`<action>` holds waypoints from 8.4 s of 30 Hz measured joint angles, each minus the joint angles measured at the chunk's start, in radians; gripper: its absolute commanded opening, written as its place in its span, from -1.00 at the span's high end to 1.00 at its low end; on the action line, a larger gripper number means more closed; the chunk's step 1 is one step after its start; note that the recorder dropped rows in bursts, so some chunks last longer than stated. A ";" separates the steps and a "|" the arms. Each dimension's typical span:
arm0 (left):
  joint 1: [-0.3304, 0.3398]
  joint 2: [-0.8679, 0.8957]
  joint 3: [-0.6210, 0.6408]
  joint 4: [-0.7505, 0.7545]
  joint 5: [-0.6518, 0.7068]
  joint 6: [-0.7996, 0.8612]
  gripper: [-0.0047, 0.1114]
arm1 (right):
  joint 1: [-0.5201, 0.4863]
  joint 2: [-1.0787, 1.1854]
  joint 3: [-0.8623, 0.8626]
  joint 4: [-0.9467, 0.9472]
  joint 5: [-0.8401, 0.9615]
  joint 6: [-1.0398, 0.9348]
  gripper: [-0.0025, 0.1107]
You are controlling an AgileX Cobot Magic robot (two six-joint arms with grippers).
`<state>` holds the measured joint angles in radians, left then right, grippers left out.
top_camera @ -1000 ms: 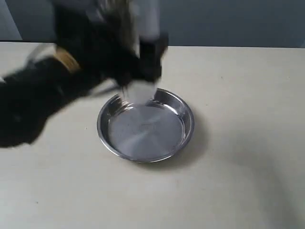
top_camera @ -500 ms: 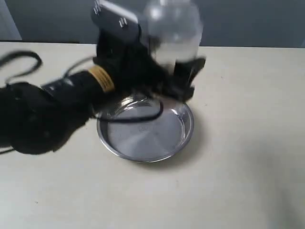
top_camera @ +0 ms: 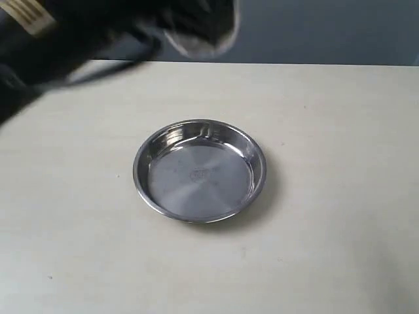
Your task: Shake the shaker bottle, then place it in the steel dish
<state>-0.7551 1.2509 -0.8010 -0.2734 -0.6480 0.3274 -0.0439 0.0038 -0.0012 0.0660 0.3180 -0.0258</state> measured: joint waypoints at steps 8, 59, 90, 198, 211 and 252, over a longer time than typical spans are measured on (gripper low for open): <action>0.056 0.200 0.212 -0.125 0.102 -0.136 0.92 | 0.000 0.000 0.000 0.000 0.000 0.000 0.97; 0.128 0.142 -0.007 0.161 0.166 -0.278 0.92 | 0.000 0.000 0.000 0.000 0.000 0.000 0.97; 0.067 0.157 -0.022 0.299 0.189 -0.423 0.92 | 0.000 0.000 0.000 0.000 0.000 0.000 0.97; 0.054 0.606 0.107 -0.070 -0.425 -0.265 0.92 | 0.000 0.000 0.000 0.000 0.000 0.000 0.97; 0.054 0.731 0.105 -0.138 -0.514 -0.312 0.92 | 0.000 0.000 0.000 0.000 0.000 0.000 0.97; 0.054 0.829 0.105 -0.052 -0.523 -0.317 -0.19 | 0.000 0.000 0.000 0.000 0.000 0.000 0.97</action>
<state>-0.7012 2.0798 -0.6958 -0.3258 -1.1705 0.0104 -0.0439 0.0038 -0.0012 0.0660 0.3180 -0.0258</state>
